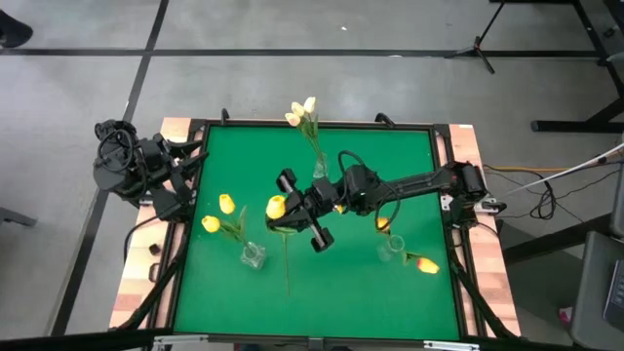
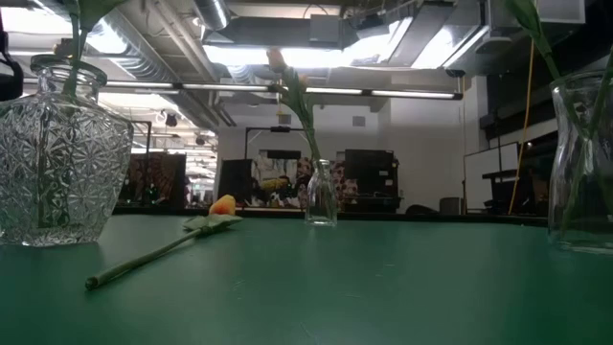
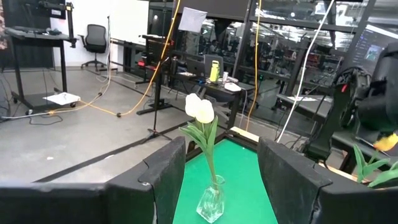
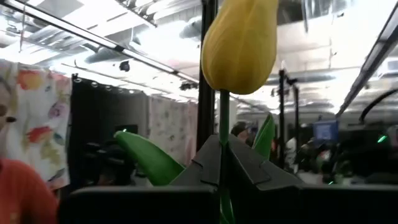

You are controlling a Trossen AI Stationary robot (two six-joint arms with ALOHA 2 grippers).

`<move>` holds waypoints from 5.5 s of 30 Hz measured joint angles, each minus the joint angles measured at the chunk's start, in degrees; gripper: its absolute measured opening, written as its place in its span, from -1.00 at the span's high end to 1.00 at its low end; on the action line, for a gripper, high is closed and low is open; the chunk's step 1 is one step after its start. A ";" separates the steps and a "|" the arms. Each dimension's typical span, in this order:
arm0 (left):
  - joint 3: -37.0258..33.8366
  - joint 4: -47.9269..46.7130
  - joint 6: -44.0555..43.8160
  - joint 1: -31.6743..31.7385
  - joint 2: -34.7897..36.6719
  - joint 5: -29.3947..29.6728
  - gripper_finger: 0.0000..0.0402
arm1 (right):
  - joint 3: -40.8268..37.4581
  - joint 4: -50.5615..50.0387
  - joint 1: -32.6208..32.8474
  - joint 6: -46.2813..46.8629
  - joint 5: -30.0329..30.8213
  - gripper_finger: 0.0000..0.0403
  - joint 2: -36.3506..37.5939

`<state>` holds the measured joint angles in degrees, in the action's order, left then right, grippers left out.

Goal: Sort flowers into vase by color
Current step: Put the yellow tulip into the bottom left transparent vase, then put the red-yellow tulip into the bottom right transparent vase

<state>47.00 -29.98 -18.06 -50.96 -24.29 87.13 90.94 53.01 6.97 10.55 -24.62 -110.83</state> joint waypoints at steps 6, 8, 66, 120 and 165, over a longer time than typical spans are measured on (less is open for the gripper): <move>-0.01 -0.02 0.14 -0.01 -0.01 0.00 0.02 | 3.96 0.05 -0.75 3.32 -2.01 0.94 -4.54; 0.00 -0.02 0.15 -0.02 -0.02 0.01 0.02 | 5.21 0.16 -1.09 4.37 -2.88 0.94 -5.66; 0.00 -1.03 0.17 0.00 -0.01 -0.02 0.02 | 7.69 9.73 -4.07 16.40 -4.26 0.94 -16.93; 0.00 -1.33 0.20 0.00 -0.02 -1.29 0.02 | 7.66 -19.35 -10.21 9.47 -5.35 -0.43 -18.11; 0.00 -1.33 0.13 0.01 0.00 -1.28 0.02 | 7.69 -72.14 -6.94 13.76 25.89 -0.42 -15.77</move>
<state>47.00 -31.31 -17.93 -50.96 -24.29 85.84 98.63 -19.13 0.03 24.31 1.28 -126.61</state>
